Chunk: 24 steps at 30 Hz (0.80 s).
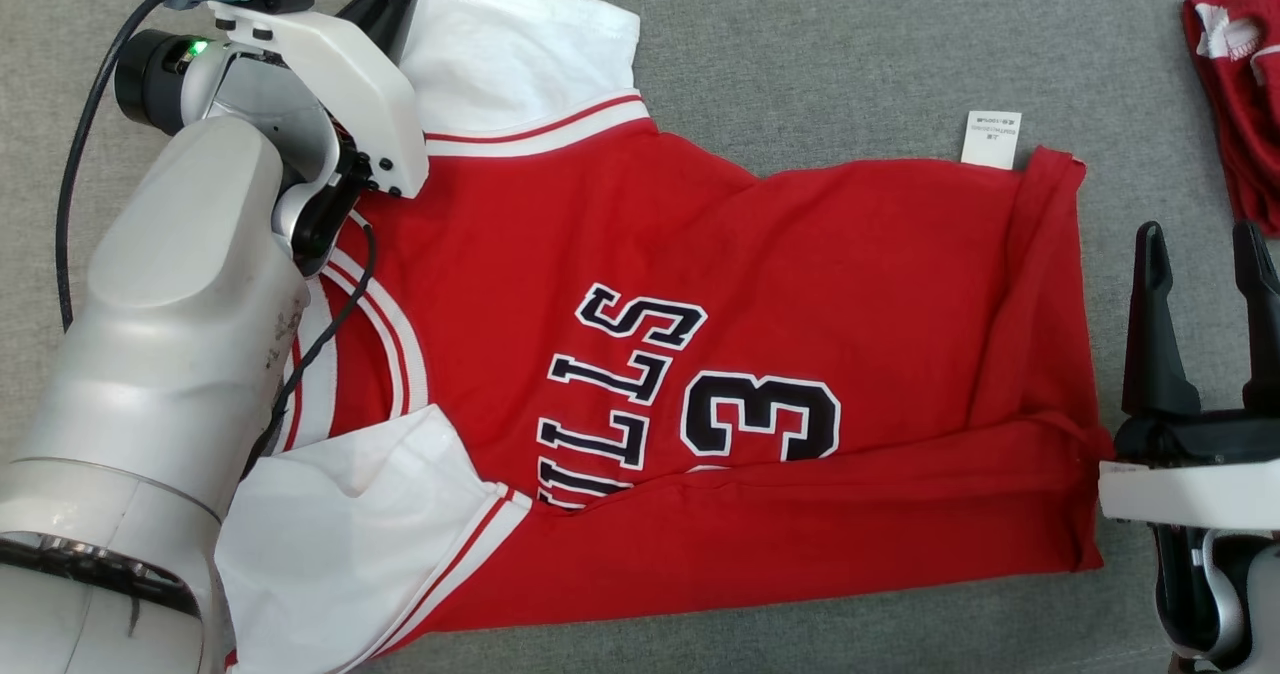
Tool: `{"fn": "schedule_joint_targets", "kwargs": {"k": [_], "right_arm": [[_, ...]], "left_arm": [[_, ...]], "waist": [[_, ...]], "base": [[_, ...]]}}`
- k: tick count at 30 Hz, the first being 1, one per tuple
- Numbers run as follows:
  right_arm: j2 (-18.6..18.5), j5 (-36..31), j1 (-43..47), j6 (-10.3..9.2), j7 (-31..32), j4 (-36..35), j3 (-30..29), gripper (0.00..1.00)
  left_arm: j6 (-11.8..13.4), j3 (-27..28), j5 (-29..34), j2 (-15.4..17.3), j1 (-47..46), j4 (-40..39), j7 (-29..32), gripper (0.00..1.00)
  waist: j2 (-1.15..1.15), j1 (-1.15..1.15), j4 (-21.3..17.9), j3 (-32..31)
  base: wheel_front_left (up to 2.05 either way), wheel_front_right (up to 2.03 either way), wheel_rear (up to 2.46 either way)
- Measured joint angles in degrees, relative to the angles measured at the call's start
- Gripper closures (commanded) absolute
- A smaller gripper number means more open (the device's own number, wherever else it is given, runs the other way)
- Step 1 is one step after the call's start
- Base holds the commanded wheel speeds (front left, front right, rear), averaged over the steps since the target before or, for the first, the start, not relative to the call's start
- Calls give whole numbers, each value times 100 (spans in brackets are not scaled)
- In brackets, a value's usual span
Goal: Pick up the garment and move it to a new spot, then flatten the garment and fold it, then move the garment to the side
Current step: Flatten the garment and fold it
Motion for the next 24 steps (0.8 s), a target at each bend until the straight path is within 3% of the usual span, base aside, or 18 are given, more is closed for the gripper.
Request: {"fn": "schedule_joint_targets", "kwargs": {"k": [8,16,21,22,23,24], "right_arm": [[-402,76,-698,0,494,634,114,0],[-865,428,-1545,0,1533,1672,597,0],[-1078,622,-1552,1,2060,1871,760,2],[-1105,683,-1544,1,2149,1869,761,46],[-1134,725,-1532,1,2201,1855,758,62],[-1148,746,-1522,1,2242,1840,739,100]], "left_arm": [[0,-372,-523,213,-67,-224,-196,100],[-1,-705,-858,242,-163,-255,-367,100],[-1,-890,-1022,221,-202,-243,-501,100],[-1,-922,-1055,224,-205,-242,-539,100],[-1,-957,-1082,230,-216,-241,-559,100],[-1,-983,-1134,227,-223,-245,-599,100]], "waist": [[0,0,206,-175],[0,0,341,-182],[0,0,458,-187],[0,0,468,-186],[0,0,473,-189],[0,0,479,-191]], "base": [[0,0,0],[0,0,0],[0,0,0],[0,0,0],[0,0,0],[0,0,0]]}}
